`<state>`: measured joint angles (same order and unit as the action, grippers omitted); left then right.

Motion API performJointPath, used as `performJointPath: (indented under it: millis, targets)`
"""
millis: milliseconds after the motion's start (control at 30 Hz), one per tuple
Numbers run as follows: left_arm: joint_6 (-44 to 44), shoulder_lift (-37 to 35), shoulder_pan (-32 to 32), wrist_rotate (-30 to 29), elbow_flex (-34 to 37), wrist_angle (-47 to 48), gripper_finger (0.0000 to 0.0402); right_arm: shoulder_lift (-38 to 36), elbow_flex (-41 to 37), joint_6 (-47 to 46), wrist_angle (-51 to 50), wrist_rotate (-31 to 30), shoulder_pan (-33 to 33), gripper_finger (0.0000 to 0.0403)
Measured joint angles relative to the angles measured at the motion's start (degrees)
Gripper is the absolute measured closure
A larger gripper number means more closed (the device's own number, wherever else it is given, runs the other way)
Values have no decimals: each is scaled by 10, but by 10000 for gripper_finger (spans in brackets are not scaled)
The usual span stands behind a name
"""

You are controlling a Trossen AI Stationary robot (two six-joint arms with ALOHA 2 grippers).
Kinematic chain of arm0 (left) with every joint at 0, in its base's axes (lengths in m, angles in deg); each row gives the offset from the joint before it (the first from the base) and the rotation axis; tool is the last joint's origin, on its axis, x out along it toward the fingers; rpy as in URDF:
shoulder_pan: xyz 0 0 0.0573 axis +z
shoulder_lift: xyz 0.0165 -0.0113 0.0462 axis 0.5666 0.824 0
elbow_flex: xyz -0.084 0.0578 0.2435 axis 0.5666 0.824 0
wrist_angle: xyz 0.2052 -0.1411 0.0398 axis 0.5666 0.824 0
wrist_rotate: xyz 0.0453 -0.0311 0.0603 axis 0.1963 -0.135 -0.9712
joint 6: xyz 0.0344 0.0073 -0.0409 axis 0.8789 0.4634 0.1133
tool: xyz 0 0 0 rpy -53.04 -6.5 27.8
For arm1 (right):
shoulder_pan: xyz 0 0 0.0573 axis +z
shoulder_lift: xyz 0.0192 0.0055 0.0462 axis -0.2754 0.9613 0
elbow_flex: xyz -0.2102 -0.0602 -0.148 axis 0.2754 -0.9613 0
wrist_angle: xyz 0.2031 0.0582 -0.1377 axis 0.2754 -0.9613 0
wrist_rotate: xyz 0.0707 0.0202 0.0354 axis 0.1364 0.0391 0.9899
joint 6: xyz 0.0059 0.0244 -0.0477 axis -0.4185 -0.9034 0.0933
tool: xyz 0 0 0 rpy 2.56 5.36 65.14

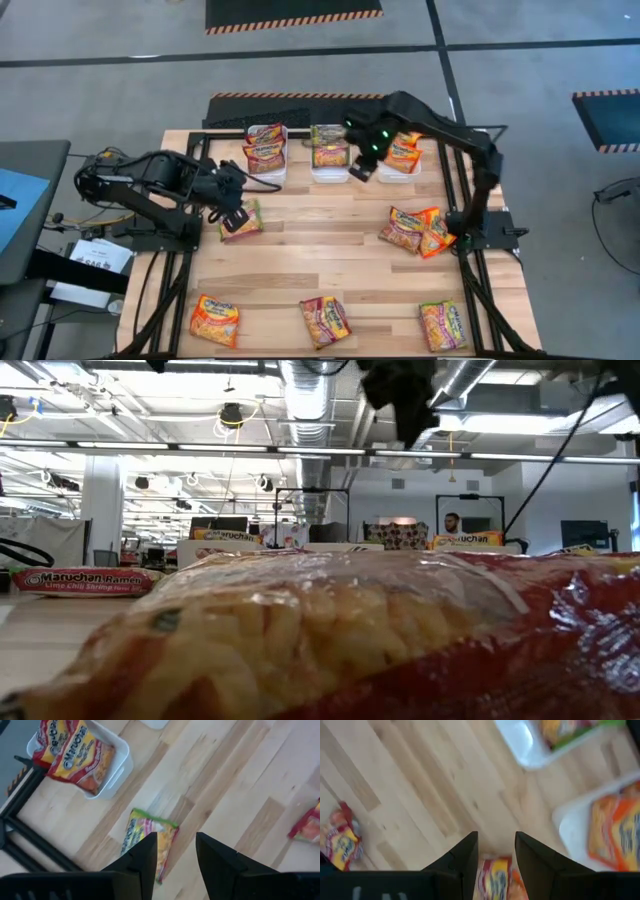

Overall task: Sort Maruchan noodles
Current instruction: Put the orange noodle pack into the right white bin

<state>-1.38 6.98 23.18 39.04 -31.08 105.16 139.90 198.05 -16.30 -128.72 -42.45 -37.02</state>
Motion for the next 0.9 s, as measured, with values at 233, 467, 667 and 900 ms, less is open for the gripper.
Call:
performJointPath:
  millis: [233, 467, 667, 900]
  targets:
    - [22, 0, -19, 3, 0, 13, 280, -133, -154, -151, 0, -72, 80, 248]
    - [47, 0, -20, 2, 0, 9, 280, -236, -292, -304, 3, -98, 161, 248]
    - [52, 0, -20, 2, 0, 9, 280, -298, -405, -431, 6, -98, 219, 248]
    - [56, 0, -20, 6, 0, 9, 280, -345, -500, -542, 39, -96, 281, 246]
